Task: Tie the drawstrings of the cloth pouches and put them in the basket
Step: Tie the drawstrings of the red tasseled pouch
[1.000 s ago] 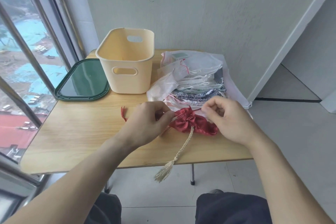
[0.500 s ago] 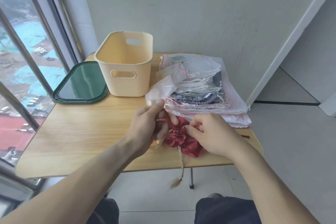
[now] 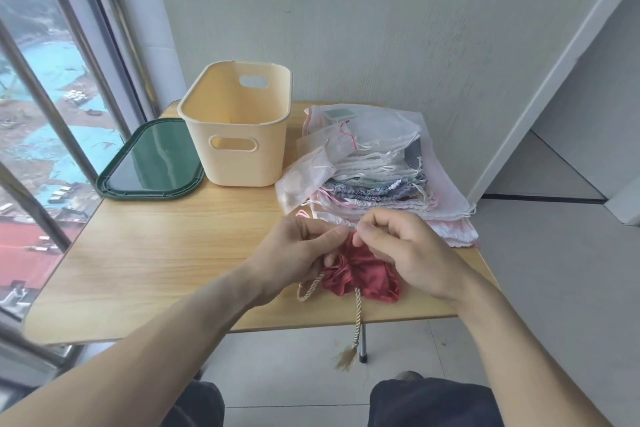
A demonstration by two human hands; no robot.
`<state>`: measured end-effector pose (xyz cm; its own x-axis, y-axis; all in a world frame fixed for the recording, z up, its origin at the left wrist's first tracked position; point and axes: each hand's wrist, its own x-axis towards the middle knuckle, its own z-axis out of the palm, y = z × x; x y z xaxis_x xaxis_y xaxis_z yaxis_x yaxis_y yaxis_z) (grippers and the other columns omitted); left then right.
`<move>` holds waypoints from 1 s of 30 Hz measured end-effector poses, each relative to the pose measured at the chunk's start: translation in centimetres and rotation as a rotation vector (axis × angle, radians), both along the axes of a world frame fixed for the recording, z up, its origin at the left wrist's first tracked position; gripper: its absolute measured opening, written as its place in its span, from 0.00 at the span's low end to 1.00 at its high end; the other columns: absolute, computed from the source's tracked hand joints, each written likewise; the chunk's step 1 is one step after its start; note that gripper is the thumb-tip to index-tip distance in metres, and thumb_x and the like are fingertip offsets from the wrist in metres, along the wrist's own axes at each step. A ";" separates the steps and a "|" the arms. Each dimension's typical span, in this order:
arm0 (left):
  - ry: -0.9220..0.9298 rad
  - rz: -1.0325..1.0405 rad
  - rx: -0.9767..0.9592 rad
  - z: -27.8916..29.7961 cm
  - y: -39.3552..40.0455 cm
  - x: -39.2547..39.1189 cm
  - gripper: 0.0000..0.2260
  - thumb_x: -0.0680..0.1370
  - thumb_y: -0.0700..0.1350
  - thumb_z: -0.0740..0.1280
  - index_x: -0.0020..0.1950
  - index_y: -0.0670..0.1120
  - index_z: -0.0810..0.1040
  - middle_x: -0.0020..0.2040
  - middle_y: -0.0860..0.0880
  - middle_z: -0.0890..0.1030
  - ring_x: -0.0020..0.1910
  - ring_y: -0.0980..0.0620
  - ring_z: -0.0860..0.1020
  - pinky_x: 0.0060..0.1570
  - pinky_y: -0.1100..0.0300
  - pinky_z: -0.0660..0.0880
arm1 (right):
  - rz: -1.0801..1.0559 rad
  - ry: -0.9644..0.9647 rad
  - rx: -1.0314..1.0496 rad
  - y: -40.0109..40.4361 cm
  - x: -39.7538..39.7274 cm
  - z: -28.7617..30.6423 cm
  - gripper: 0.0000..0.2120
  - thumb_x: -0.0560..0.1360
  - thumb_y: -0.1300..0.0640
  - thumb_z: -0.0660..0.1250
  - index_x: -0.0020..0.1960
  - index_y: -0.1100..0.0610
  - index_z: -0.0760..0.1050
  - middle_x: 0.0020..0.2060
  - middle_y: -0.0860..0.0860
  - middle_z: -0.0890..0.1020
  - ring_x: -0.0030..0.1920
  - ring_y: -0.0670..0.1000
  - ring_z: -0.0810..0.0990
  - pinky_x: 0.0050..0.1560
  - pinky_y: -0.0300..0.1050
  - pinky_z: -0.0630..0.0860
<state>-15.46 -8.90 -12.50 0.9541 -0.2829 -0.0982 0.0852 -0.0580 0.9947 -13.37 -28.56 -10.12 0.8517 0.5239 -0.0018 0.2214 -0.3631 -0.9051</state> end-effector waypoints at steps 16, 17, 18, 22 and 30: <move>0.197 0.030 -0.010 -0.1 -0.6 0.1 0.17 0.80 0.39 0.60 0.32 0.41 0.77 0.29 0.49 0.60 0.23 0.55 0.57 0.20 0.66 0.52 | -0.004 -0.082 -0.080 0.0 1.1 -1.0 0.06 0.69 0.60 0.73 0.41 0.49 0.80 0.35 0.41 0.74 0.35 0.44 0.70 0.39 0.39 0.68; 0.206 0.035 -0.010 0.0 -0.6 0.1 0.17 0.80 0.39 0.60 0.32 0.41 0.77 0.29 0.49 0.59 0.23 0.55 0.56 0.21 0.66 0.52 | -0.023 -0.127 -0.120 0.1 1.1 -1.1 0.07 0.68 0.60 0.74 0.41 0.47 0.81 0.37 0.40 0.75 0.36 0.43 0.71 0.40 0.37 0.70; 0.211 0.039 -0.012 0.1 -0.6 0.0 0.17 0.80 0.39 0.60 0.32 0.41 0.76 0.28 0.49 0.59 0.24 0.55 0.56 0.21 0.66 0.51 | -0.050 -0.176 -0.145 0.3 1.0 -1.2 0.08 0.68 0.59 0.76 0.41 0.46 0.83 0.40 0.40 0.75 0.37 0.42 0.72 0.41 0.35 0.70; 0.217 0.060 -0.001 0.5 -0.6 -0.1 0.17 0.81 0.41 0.59 0.33 0.40 0.75 0.27 0.50 0.62 0.23 0.55 0.58 0.21 0.65 0.53 | -0.076 -0.324 -0.131 0.8 0.9 -1.3 0.06 0.68 0.58 0.78 0.41 0.48 0.85 0.45 0.43 0.76 0.39 0.45 0.75 0.41 0.33 0.72; 0.148 0.093 0.093 0.2 -0.7 -0.1 0.19 0.82 0.43 0.60 0.30 0.43 0.73 0.25 0.50 0.66 0.23 0.54 0.61 0.22 0.63 0.58 | -0.090 -0.407 -0.143 1.8 0.6 -1.2 0.07 0.66 0.61 0.79 0.34 0.52 0.83 0.42 0.43 0.78 0.44 0.47 0.80 0.44 0.36 0.75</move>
<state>-15.52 -9.60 -12.35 0.9489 -0.1771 -0.2610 0.2395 -0.1340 0.9616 -12.78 -26.79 -11.30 0.8402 0.4668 0.2758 0.5112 -0.5124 -0.6900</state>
